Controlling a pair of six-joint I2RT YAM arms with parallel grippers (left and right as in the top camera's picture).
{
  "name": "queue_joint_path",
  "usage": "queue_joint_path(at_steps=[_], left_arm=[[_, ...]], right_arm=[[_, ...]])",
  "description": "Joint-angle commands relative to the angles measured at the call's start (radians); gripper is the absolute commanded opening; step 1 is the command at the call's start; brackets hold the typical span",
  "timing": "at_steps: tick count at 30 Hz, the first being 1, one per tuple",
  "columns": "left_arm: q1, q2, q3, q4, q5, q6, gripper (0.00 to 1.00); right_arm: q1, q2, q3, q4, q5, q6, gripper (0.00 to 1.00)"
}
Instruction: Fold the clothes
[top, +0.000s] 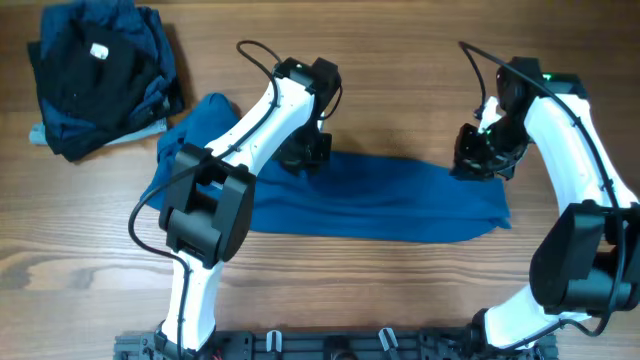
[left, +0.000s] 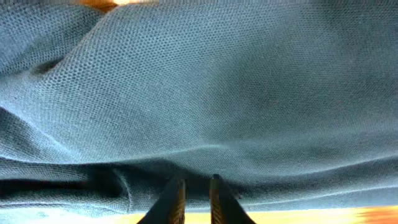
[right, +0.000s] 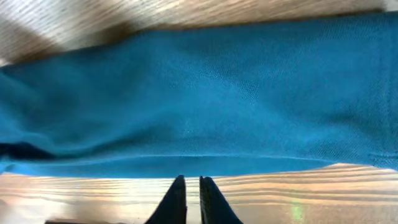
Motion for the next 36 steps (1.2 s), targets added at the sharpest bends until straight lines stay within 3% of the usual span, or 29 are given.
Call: queue_joint_path(at_steps=[1,6,11,16,21,25,29,36], left_arm=[[0.004,-0.009,-0.026,0.029,0.0,-0.055,0.04],[0.004,-0.009,-0.108,0.065,0.091,-0.065,0.04],[0.004,-0.009,-0.153,0.086,0.082,-0.077,0.06],[0.04,-0.009,-0.178,0.09,0.003,-0.077,0.11],[0.185,-0.009,-0.178,0.077,-0.029,-0.076,0.1],[0.27,-0.009,-0.178,0.077,-0.03,-0.076,0.11],[0.332,-0.009,-0.178,0.095,-0.034,-0.077,0.22],[0.456,-0.011,-0.177,0.095,-0.033,-0.077,0.25]], right_arm=[[0.013,-0.024,-0.118,0.048,-0.013,0.017,0.04],[0.013,-0.024,-0.36,0.259,-0.021,0.081,0.06],[0.012,-0.024,-0.468,0.407,-0.016,0.122,0.1],[-0.018,-0.024,-0.468,0.407,0.105,0.166,0.1],[-0.149,-0.024,-0.467,0.401,0.119,0.113,0.09],[-0.153,-0.024,-0.467,0.41,0.117,0.084,0.1],[-0.166,-0.024,-0.447,0.437,0.152,0.124,0.21],[-0.247,-0.024,-0.327,0.368,0.138,0.119,0.25]])
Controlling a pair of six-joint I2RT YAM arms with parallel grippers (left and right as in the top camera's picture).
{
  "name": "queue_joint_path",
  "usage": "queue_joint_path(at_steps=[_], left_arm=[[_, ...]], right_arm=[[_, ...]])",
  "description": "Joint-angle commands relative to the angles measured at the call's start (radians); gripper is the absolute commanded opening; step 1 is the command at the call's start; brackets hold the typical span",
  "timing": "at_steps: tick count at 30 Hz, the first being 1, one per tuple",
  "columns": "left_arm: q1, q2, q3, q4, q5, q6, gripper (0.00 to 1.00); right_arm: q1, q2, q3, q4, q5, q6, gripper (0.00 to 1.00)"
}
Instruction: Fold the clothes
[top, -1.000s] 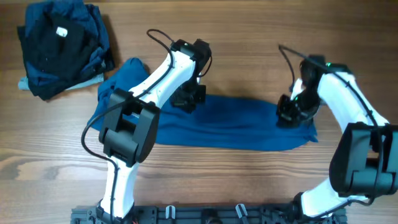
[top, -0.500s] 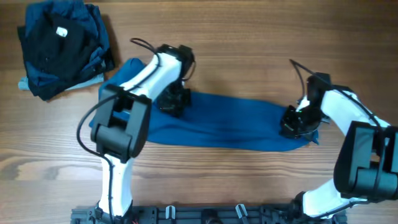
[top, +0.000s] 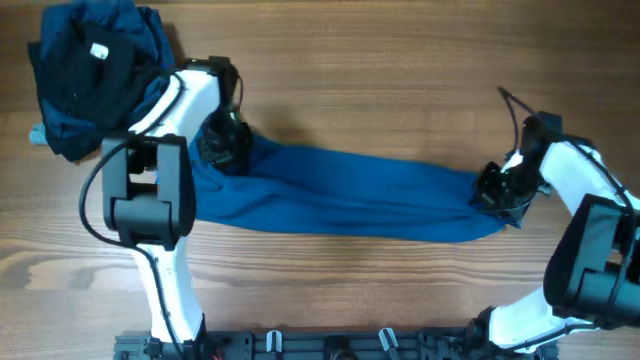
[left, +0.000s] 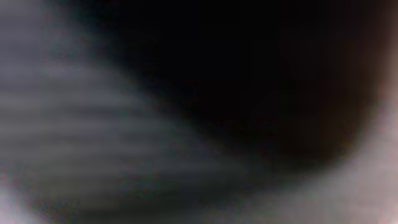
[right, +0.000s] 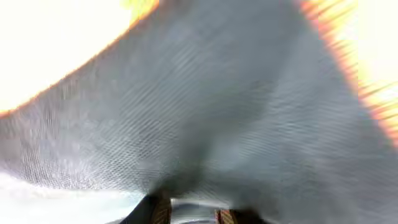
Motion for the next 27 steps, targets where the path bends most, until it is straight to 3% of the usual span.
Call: queue_joint_path(at_steps=[1,6,8,9,11,13,15,17,18,27], left_arm=[[0.063,-0.015,-0.007,0.006,-0.05,-0.006,0.25],[0.058,-0.147,-0.005,0.007,-0.035,-0.001,0.25],[0.059,-0.224,-0.005,0.001,-0.035,-0.002,0.29],[0.059,-0.242,-0.005,-0.004,-0.035,-0.003,0.31],[0.059,-0.271,-0.005,-0.02,-0.035,-0.006,0.41],[0.059,-0.276,-0.006,-0.041,-0.035,-0.005,0.57],[0.059,-0.276,-0.006,-0.068,-0.035,-0.005,0.61],[0.059,-0.276,-0.006,-0.068,-0.035,-0.005,0.94],[0.059,-0.276,-0.006,-0.064,-0.035,-0.005,1.0],[0.058,-0.276,-0.006,-0.069,-0.031,-0.006,1.0]], right_arm=[[-0.029,0.003,0.092,-0.053,0.071,-0.009,0.29],[-0.029,-0.003,0.292,-0.251,0.141,-0.036,0.55],[-0.029,-0.011,0.315,-0.311,0.145,-0.057,0.92],[-0.029,-0.011,0.314,-0.331,0.146,-0.06,0.99],[-0.029,-0.011,0.306,-0.352,0.16,-0.06,1.0],[-0.034,-0.011,0.306,-0.331,0.153,-0.06,1.0],[-0.061,-0.011,0.282,-0.303,0.145,-0.068,1.0],[-0.108,-0.011,0.211,-0.24,0.0,-0.143,1.0],[-0.127,-0.011,0.178,-0.213,-0.089,-0.202,1.0],[-0.234,-0.012,-0.065,0.068,-0.364,-0.356,0.99]])
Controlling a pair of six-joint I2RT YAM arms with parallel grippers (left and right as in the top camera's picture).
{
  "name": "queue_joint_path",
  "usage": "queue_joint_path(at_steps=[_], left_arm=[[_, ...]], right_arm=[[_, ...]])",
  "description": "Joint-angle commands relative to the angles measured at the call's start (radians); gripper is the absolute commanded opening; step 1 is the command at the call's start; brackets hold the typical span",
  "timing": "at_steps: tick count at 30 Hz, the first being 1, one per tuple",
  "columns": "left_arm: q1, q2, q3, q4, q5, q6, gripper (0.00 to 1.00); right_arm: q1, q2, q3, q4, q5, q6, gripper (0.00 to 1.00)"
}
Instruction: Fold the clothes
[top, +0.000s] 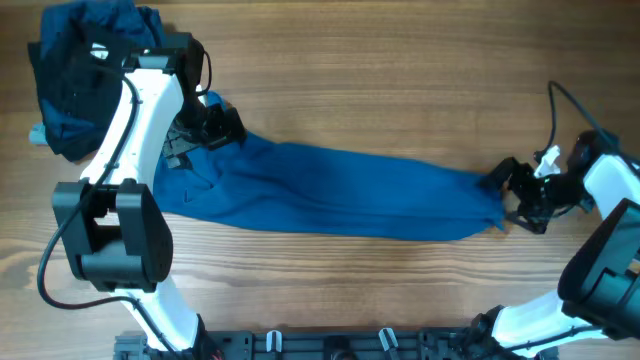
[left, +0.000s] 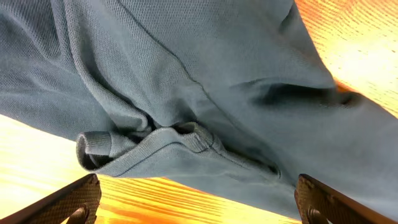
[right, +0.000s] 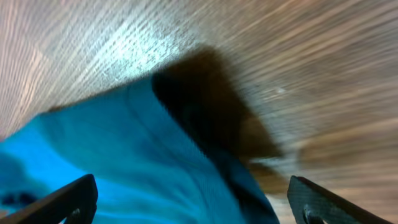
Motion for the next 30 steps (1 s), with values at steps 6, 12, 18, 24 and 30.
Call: queue_joint_path(at_steps=[6,12,18,24,30], left_arm=[[0.004,-0.013,-0.002,0.011,-0.005,0.003,1.0],[0.004,-0.013,-0.002,0.026,0.025,0.003,1.0],[0.004,-0.013,-0.002,0.021,0.025,0.003,1.0],[0.004,-0.013,-0.002,0.021,0.024,0.004,1.0],[0.004,-0.013,-0.002,0.018,0.024,0.004,1.0]], right_arm=[[0.006,-0.011,-0.164,0.13,-0.248,-0.126,1.0],[0.066,-0.011,-0.313,0.24,-0.246,-0.058,0.74],[0.066,-0.011,-0.265,0.258,-0.169,0.087,0.04],[0.066,-0.013,0.073,-0.017,0.157,0.185,0.04],[0.068,-0.017,0.299,-0.175,0.481,0.276,0.04]])
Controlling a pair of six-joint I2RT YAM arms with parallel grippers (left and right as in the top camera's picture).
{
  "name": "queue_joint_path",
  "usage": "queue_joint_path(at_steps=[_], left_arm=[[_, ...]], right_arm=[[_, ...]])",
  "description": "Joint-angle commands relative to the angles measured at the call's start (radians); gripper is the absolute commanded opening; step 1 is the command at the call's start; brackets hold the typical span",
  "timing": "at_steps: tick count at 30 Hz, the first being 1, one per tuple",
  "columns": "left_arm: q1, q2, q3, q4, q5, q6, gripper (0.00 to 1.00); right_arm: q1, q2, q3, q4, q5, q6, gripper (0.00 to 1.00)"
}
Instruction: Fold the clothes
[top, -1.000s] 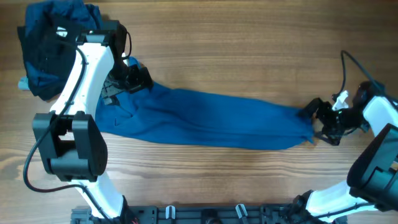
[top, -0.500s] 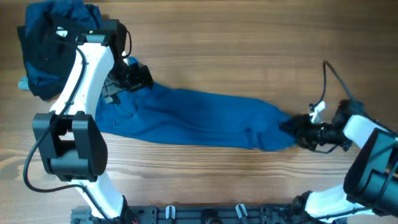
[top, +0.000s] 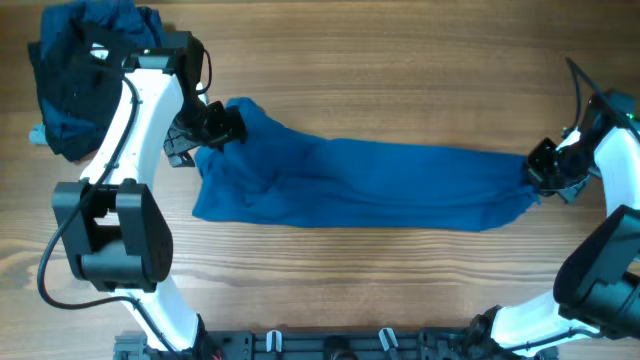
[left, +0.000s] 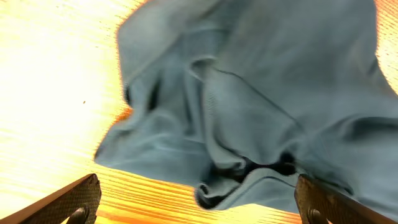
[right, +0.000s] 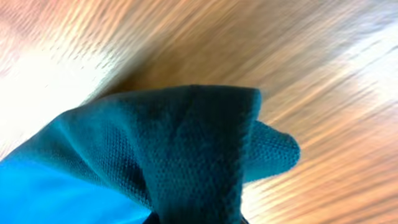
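Note:
A blue garment (top: 370, 185) lies stretched in a long band across the wooden table (top: 400, 60), its left end bunched and creased (left: 249, 112). My left gripper (top: 205, 128) hovers at that bunched end; in the left wrist view its fingers (left: 74, 200) stand wide apart with nothing between them, so the left gripper (left: 199, 208) is open. My right gripper (top: 548, 170) is shut on the garment's right end, and a dark fold of cloth (right: 199, 155) fills its jaws and hides the fingertips of the right gripper (right: 196, 214).
A pile of dark navy and black clothes (top: 95, 75) sits at the far left corner, just behind the left arm. The arms' base rail (top: 320, 345) runs along the near edge. Bare wood shows in front of and behind the blue garment.
My right gripper was open beside the garment's right end; now it is shut on that end and sits farther right. The whole garment has shifted right. The left gripper stays open in place.
First both grippers were shut at the garment's far edge, left near the middle, right near the right end. Then they were at its two ends, with the cloth drawn longer. Then both stood open. Now the right holds the right end, farther right.

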Motion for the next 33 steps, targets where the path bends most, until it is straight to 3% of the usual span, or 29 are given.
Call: queue_joint_path(at_steps=[1,8,14,21,23,25,30,33], left_arm=[[0.004,-0.013,-0.002,-0.004,0.008,0.004,1.0],[0.004,-0.013,-0.002,0.003,0.008,0.004,1.0],[0.004,-0.013,-0.002,0.003,0.008,0.004,1.0],[0.004,-0.013,-0.002,0.003,0.008,0.004,1.0],[0.004,-0.013,-0.002,0.003,0.008,0.004,1.0],[0.004,-0.013,-0.002,0.003,0.008,0.004,1.0],[0.004,-0.013,-0.002,0.003,0.008,0.004,1.0],[0.004,-0.013,-0.002,0.003,0.008,0.004,1.0]], right_arm=[[0.011,-0.006,0.051,-0.023,0.129,0.029,0.04],[0.17,-0.006,0.051,-0.037,0.14,0.011,0.04],[0.399,-0.006,0.05,-0.089,0.33,0.12,0.04],[0.595,-0.005,0.024,-0.048,0.283,0.167,0.05],[0.632,-0.005,0.004,-0.028,0.282,0.171,0.23],[0.643,-0.005,0.003,-0.028,0.245,0.171,0.35],[0.643,-0.006,0.006,-0.03,0.196,0.162,0.44],[0.643,-0.006,0.062,-0.079,0.192,0.158,0.45]])
